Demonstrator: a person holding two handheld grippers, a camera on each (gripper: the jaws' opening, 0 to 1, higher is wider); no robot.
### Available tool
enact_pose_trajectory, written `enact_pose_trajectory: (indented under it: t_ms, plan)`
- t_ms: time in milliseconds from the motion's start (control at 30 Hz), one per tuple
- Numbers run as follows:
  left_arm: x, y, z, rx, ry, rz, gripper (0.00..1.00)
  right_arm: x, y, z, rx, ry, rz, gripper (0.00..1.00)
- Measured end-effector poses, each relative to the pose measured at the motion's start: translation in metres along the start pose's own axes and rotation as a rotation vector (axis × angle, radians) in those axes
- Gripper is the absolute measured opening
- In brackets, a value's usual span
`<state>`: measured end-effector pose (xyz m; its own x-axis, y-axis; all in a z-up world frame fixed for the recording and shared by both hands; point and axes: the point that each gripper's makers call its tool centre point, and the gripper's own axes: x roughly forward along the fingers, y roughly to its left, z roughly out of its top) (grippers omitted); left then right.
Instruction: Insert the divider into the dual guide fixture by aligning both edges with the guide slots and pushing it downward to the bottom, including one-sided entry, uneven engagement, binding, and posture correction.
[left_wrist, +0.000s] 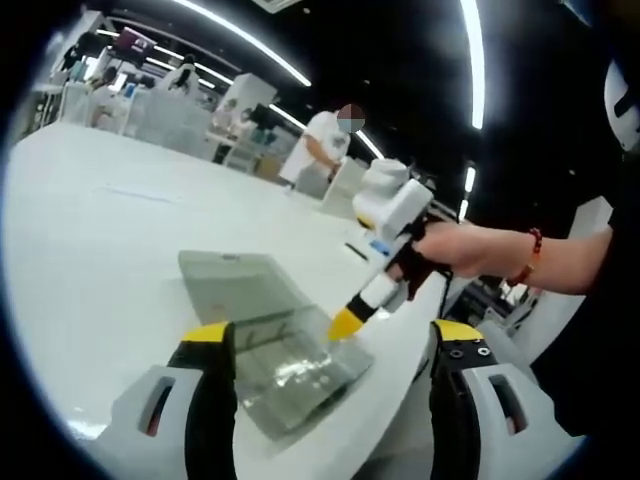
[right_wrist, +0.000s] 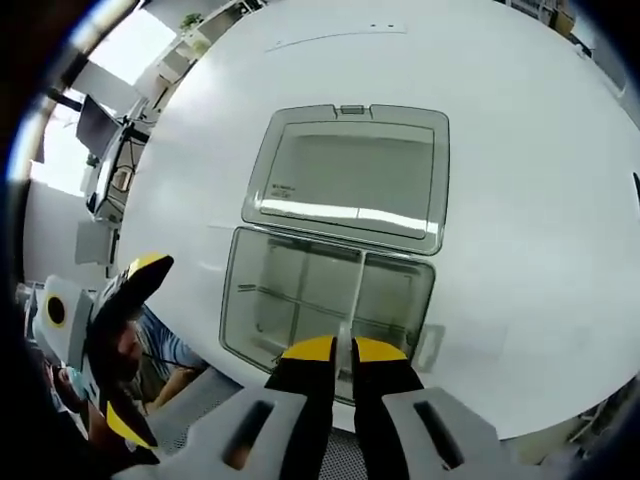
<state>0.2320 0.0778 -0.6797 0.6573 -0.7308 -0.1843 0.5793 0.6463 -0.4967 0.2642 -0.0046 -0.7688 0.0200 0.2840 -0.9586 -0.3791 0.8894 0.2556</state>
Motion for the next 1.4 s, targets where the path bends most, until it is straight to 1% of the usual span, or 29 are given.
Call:
enact_pose_trajectory:
  t_ms: [233,367,667,700,933,967,1033,1067,1133,1167,1200,1233,1267,1300,1367,1400]
  plan:
    - [0.001,-0.001,-0.001,0.002,0.004,-0.005,0.77,0.005,0.003,0.001,-0.028,-0.002,-0.009,0.01]
    - [0.001,0.0,-0.002,0.002,0.009,-0.003,0.77,0.011,0.005,0.001,-0.084,-0.004,-0.02,0.01]
    - [-0.001,0.001,-0.001,0.003,0.006,0.006,0.77,0.024,0.002,-0.001,-0.086,-0.009,-0.013,0.01]
    - [-0.002,0.001,-0.002,0.005,0.007,0.008,0.77,0.025,0.003,-0.002,-0.092,-0.001,-0.018,0.01]
    - [-0.006,0.004,-0.006,0.002,0.018,0.024,0.77,0.025,0.003,-0.002,-0.075,0.006,0.01,0.02]
    - [-0.007,0.006,-0.006,0.001,0.017,0.031,0.77,0.025,0.004,-0.002,-0.082,0.004,0.012,0.02]
    - [-0.008,0.007,-0.005,0.003,0.018,0.038,0.77,0.025,0.004,-0.002,-0.136,-0.002,0.022,0.03]
    - [-0.008,0.007,-0.005,0.006,0.021,0.042,0.77,0.025,0.003,-0.003,-0.148,0.0,0.011,0.03]
    - [-0.009,0.008,-0.006,0.017,0.028,0.05,0.77,0.025,0.006,-0.003,-0.173,-0.015,0.012,0.04]
    - [-0.01,0.008,-0.006,0.019,0.03,0.052,0.77,0.026,0.004,-0.003,-0.219,-0.02,0.007,0.04]
    - [-0.01,0.007,-0.007,0.021,0.033,0.055,0.77,0.026,0.005,-0.004,-0.22,-0.022,0.008,0.05]
    - [-0.01,0.008,-0.007,0.022,0.032,0.057,0.77,0.026,0.005,0.002,-0.257,-0.059,0.005,0.04]
    - [-0.011,0.008,-0.007,0.023,0.033,0.06,0.77,0.026,0.007,0.002,-0.279,-0.063,0.015,0.05]
    - [-0.011,0.008,-0.008,0.022,0.036,0.062,0.77,0.025,0.006,-0.001,-0.257,-0.05,0.01,0.05]
    - [-0.012,0.009,-0.007,0.021,0.032,0.068,0.77,0.024,0.006,-0.001,-0.269,-0.055,0.014,0.05]
    - [-0.013,0.009,-0.007,0.019,0.029,0.07,0.77,0.024,0.007,-0.001,-0.265,-0.065,0.032,0.06]
